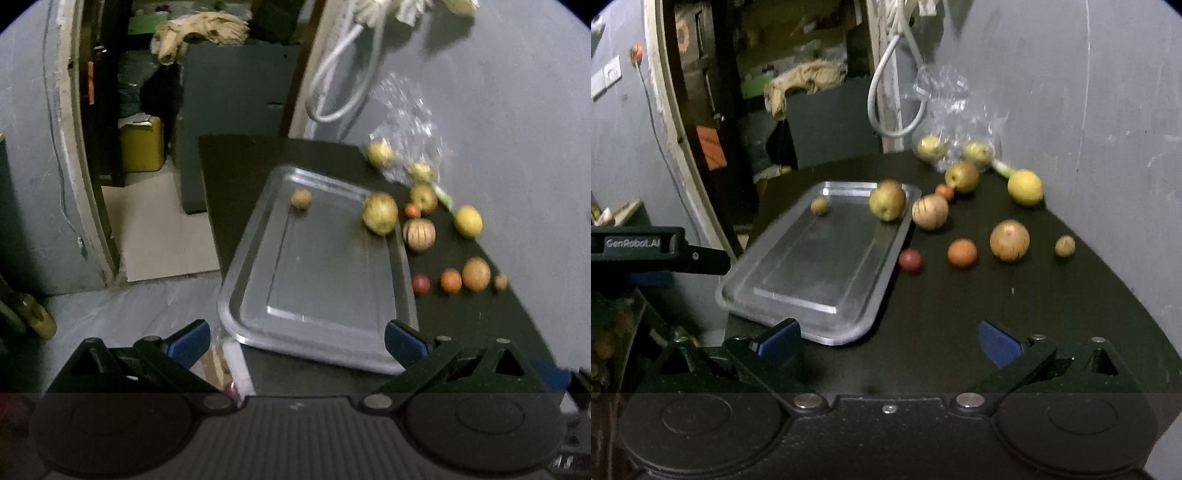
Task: Organize fruits
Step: 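Lift both tools away from the tray toward the remaining fruits, then grasp the orange spotted fruit with the left tool while the right tool grasps a small tan potato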
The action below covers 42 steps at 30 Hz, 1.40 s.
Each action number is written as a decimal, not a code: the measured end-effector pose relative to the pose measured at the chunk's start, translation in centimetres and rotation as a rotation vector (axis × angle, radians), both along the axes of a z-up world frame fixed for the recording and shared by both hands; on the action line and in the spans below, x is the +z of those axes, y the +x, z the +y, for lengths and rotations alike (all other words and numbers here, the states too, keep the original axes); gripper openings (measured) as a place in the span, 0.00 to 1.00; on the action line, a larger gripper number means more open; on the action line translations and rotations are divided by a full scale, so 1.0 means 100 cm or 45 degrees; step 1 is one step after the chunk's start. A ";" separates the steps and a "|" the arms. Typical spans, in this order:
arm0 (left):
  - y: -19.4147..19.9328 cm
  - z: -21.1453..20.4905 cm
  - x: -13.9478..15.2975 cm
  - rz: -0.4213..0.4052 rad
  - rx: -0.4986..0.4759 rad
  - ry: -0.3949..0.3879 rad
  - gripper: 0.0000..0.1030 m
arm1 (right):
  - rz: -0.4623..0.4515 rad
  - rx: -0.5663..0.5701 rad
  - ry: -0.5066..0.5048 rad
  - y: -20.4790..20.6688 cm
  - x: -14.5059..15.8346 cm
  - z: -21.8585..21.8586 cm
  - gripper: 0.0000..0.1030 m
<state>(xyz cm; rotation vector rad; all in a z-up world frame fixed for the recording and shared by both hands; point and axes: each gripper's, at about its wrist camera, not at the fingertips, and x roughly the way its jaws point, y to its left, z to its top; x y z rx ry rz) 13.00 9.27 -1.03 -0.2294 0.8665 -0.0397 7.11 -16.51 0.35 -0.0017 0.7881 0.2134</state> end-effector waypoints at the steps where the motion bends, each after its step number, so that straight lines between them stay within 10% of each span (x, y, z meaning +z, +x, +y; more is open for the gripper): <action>1: -0.003 -0.002 -0.002 0.012 -0.021 0.015 0.99 | 0.019 -0.004 -0.006 -0.002 -0.002 0.000 0.99; 19: 0.000 -0.057 -0.030 0.117 -0.230 0.026 0.99 | 0.162 -0.244 -0.123 -0.005 -0.021 -0.054 0.99; 42: 0.073 -0.160 -0.025 -0.010 -0.465 0.156 0.99 | -0.140 -0.488 -0.088 0.042 -0.006 -0.146 0.99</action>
